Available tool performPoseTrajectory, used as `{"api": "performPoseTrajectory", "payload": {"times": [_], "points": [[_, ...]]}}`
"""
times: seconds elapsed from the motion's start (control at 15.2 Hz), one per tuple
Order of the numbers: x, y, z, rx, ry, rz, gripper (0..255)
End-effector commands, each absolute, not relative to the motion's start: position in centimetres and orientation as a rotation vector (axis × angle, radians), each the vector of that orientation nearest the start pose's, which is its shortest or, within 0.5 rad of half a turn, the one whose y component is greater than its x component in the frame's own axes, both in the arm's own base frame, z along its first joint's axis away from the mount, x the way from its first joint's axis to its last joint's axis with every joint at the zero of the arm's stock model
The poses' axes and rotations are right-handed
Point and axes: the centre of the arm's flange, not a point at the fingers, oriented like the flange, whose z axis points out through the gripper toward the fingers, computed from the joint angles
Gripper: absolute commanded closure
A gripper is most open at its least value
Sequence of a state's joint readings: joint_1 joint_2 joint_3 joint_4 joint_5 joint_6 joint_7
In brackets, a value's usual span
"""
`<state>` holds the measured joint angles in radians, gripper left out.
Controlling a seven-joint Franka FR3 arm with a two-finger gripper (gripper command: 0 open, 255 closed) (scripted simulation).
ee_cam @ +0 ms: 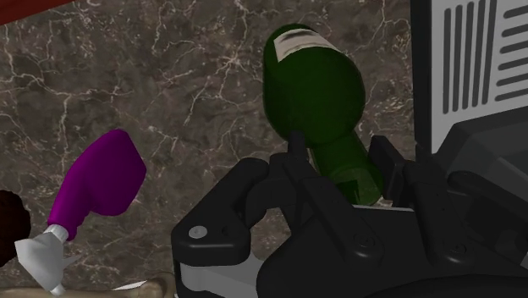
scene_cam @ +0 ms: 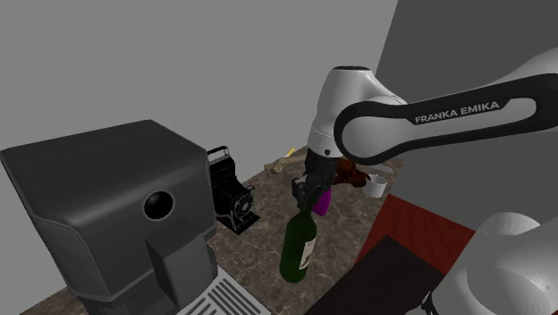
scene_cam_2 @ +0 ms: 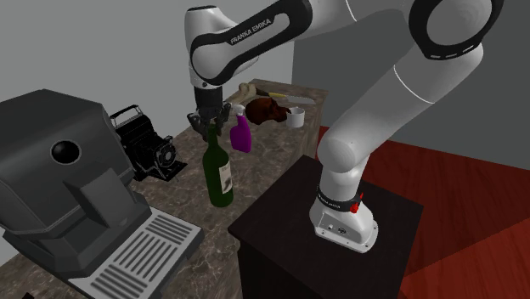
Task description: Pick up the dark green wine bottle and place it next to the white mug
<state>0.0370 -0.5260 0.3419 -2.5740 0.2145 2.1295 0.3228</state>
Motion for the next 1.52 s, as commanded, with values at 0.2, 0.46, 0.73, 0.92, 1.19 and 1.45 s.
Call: {"api": "performPoseTrajectory", "payload": {"times": [0.2, 0.46, 0.73, 0.92, 1.19, 1.45], "points": [[36.1, 15.4, 43.8, -3.101, 0.141, -0.086, 255], [36.1, 15.4, 45.9, -3.101, 0.141, -0.086, 255], [36.1, 15.4, 48.0, -3.101, 0.141, -0.086, 255], [36.1, 15.4, 49.6, -3.101, 0.141, -0.086, 255], [36.1, 15.4, 51.7, -3.101, 0.141, -0.086, 255], [36.1, 15.4, 53.8, -3.101, 0.141, -0.086, 255]]}}
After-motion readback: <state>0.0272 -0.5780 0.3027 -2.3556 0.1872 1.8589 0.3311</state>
